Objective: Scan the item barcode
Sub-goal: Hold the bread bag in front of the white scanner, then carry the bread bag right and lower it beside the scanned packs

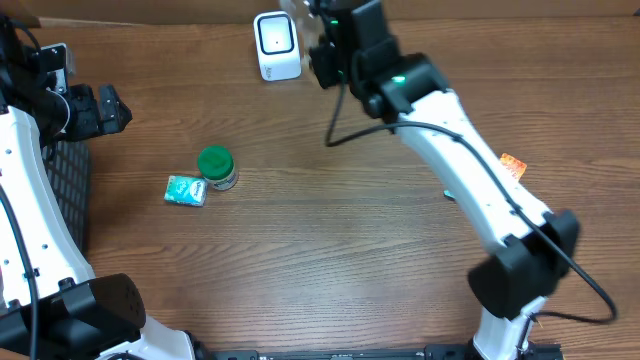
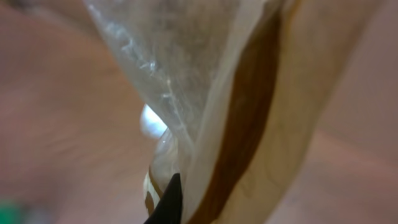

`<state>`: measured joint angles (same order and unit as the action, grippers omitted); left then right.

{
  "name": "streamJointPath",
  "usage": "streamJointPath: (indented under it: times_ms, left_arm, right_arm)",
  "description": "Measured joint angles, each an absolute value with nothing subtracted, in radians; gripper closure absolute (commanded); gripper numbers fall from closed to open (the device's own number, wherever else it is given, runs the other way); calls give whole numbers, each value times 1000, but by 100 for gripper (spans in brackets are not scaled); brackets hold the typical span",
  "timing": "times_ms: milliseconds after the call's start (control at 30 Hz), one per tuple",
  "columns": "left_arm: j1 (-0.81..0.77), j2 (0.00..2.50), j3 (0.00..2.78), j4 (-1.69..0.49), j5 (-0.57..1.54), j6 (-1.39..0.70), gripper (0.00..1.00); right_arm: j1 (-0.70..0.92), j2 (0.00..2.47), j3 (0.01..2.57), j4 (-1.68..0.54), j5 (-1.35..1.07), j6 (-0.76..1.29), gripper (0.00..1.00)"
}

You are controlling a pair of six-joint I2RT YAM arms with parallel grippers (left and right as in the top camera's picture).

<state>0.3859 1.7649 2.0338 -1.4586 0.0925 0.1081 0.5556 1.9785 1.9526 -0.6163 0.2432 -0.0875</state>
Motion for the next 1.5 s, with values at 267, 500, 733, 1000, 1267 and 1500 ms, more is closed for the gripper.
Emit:
streamJointPath:
  times_ms: [267,500,733,1000,1267,1500]
  left_arm:
    - [386,1765,2034,-1459,93,108,0]
    - [386,1765,2034,-1458,93,108,0]
    - [386,1765,2034,-1459,93,108,0]
    - [386,1765,2034,-1459,93,109,1]
    - [386,1765,2034,-1459,93,108,1]
    - [386,1765,2034,-1459,93,108,0]
  right_arm:
    - [624,2250,1958,-154,594,-467,96]
    - [622,2414,1956,134,663,-783,96]
    - [619,2483,1956,223,689,-966,96]
    - [606,2507,1956,254,697,-1018,96]
    - [587,2513,1956,250,704,-1023,96]
    - [583,2513,1956,249,708,-1023,96]
